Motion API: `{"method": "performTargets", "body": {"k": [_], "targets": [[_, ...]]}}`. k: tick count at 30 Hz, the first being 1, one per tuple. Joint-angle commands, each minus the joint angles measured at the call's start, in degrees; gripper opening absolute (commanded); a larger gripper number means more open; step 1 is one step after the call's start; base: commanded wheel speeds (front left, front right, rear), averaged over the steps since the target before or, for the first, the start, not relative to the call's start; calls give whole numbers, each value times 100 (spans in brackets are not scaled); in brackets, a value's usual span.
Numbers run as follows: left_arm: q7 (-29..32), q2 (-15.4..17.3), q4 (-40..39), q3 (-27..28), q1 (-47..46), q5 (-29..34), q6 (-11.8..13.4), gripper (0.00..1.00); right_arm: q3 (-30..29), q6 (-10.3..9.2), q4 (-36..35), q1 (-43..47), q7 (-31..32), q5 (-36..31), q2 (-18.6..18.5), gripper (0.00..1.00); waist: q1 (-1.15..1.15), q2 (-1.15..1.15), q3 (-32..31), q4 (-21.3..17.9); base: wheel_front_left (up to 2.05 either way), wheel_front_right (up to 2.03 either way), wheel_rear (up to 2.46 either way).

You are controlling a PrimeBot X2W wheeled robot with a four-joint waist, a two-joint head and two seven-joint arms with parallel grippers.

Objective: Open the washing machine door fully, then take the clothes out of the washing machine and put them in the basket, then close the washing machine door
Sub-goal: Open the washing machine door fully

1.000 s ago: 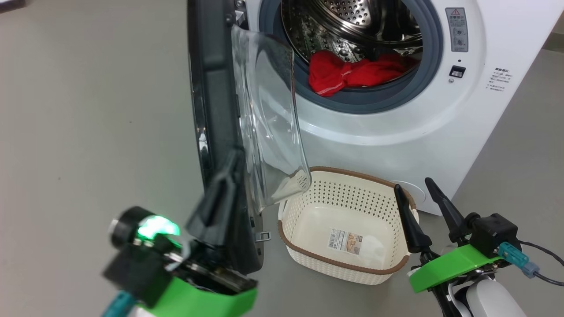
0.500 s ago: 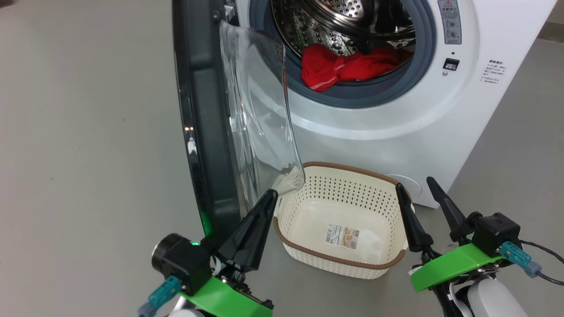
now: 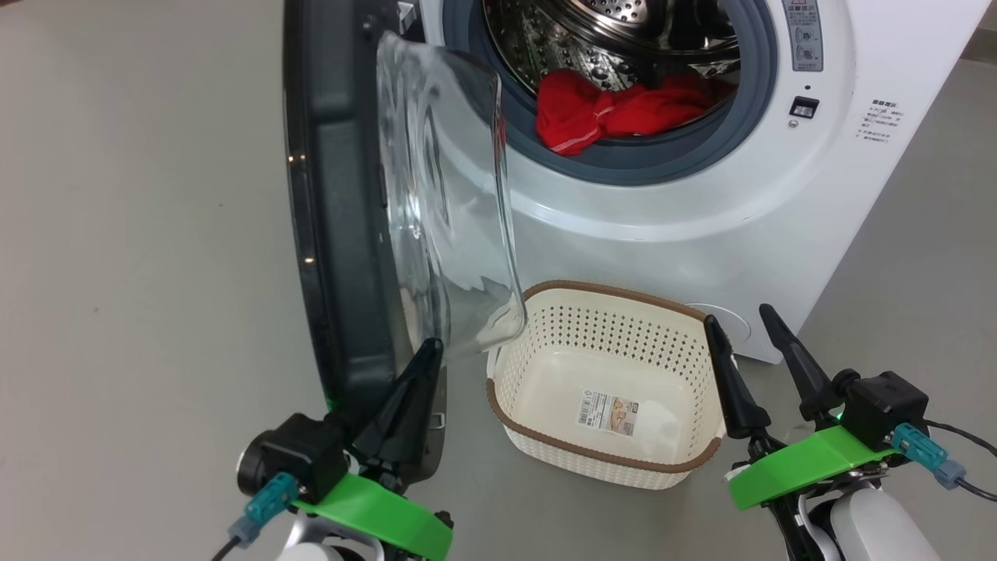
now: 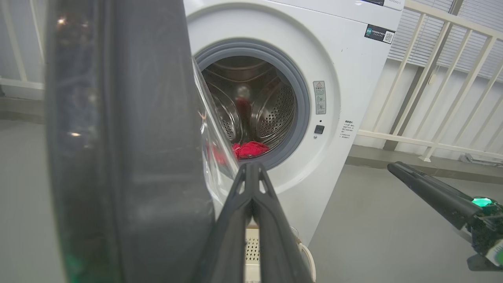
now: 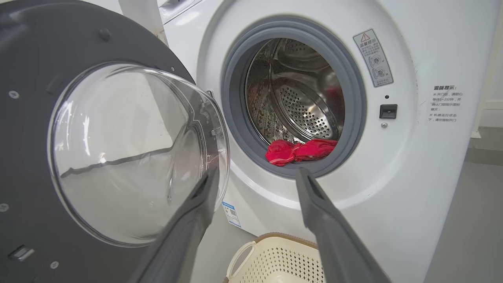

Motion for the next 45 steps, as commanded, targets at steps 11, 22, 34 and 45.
{"method": "performTargets", "body": {"k": [11,22,34,45], "targets": [[88,339,-75,656,30,-94,461,0,144,37,-173,-142,-37,-36,-4,100,0,0,47,97,0,0,0],[214,533,-164,1074,180,-230,835,0,176,37,-161,-143,-37,-45,-86,100,0,0,155,268,0,0,0],[139,747,-8,1475,151,-254,1181,0,275,37,-169,-146,-37,-72,-213,100,0,0,276,338,0,0,0],[-109,895,641,1846,-296,-441,1244,0,332,37,-114,-202,-37,-120,-348,100,0,0,510,384,0,0,0]]}}
